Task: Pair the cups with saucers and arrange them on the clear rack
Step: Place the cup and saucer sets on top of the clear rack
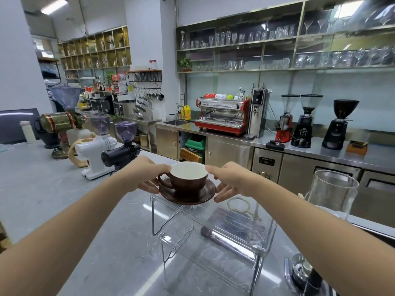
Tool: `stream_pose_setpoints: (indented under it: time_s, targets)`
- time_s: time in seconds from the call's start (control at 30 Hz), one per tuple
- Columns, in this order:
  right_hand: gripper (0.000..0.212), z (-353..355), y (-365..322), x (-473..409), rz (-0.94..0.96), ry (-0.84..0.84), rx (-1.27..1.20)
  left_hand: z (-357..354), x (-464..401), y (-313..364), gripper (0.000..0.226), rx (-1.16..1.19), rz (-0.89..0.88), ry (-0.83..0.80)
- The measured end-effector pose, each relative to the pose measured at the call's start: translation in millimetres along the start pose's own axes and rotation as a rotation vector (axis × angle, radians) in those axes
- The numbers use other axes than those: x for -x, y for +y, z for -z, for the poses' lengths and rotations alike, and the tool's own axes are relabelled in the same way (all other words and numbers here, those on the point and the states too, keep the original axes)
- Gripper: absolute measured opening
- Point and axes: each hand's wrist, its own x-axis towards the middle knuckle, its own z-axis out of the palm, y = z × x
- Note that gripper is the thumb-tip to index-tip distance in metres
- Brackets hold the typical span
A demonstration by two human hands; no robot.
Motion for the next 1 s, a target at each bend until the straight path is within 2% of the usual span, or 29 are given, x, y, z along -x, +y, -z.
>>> stream_pose_setpoints:
  time_s: [0.2, 0.37, 0.6, 0.9, 1.0]
  targets:
    - [0.064, 16.5, 1.9, 25.1, 0.065, 0.054, 0.038, 16.7, 26.3, -7.5, 0.041, 0.122, 0.020, 0.025]
    - [0.050, 38.8, 15.2, 63.4, 0.164, 0.048, 0.000, 17.5, 66.4, -17.0, 0.033, 0.225, -0.029, 0.034]
    - [0.026, 55.8, 52.0, 119.5, 0.258, 0.065, -0.019, -18.2, 132.7, -21.8, 0.028, 0.280, -0.180, -0.048]
    - [0.022, 48.1, 111.8, 183.8, 0.277, 0.111, -0.008, -89.7, 198.1, -56.8, 0.026, 0.364, -0.248, -0.153]
    - [0.020, 39.3, 137.6, 198.7, 0.259, 0.127, -0.030, -118.4, 212.0, -76.6, 0.025, 0.393, -0.212, -0.179]
